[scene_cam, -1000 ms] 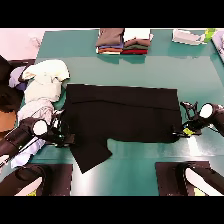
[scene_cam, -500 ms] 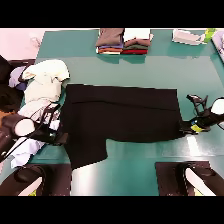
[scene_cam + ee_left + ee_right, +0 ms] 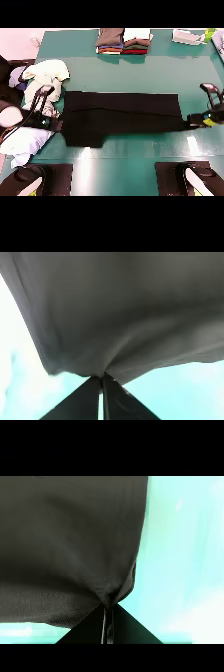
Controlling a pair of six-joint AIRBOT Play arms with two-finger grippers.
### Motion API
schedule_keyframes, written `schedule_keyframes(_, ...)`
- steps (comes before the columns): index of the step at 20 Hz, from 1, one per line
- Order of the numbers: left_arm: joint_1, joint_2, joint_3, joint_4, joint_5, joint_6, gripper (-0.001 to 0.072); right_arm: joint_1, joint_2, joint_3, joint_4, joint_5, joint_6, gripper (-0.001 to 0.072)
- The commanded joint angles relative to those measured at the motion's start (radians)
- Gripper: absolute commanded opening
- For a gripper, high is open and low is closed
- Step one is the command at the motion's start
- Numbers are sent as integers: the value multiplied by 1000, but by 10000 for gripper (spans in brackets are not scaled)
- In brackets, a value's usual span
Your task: Fold the shirts.
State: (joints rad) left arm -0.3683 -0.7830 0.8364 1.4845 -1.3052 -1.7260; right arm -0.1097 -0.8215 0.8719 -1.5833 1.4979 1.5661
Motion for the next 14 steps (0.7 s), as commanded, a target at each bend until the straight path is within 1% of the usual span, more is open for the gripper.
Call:
schedule_keyframes(1, 45, -213, 132, 63, 204, 33, 23, 0, -172, 138, 14, -103, 12, 15)
schedule_keyframes(4, 119, -431, 278, 57, 268, 35, 24, 0, -342, 256, 40, -158, 12, 14)
schedule_keyframes(7, 131, -591, 393, 56, 330, 92, 24, 0, -492, 360, 54, -191, 14, 15)
schedule_keyframes(8, 131, -634, 425, 55, 344, 97, 24, 0, -539, 396, 70, -195, 14, 15)
schedule_keyframes(11, 131, -713, 486, 57, 382, 97, 24, 0, -648, 482, 83, -193, 14, 17)
schedule_keyframes(13, 131, -723, 495, 56, 400, 97, 25, 0, -698, 523, 131, -196, 14, 18)
schedule_keyframes(14, 131, -723, 499, 56, 394, 97, 48, 0, -711, 534, 148, -201, 12, 19)
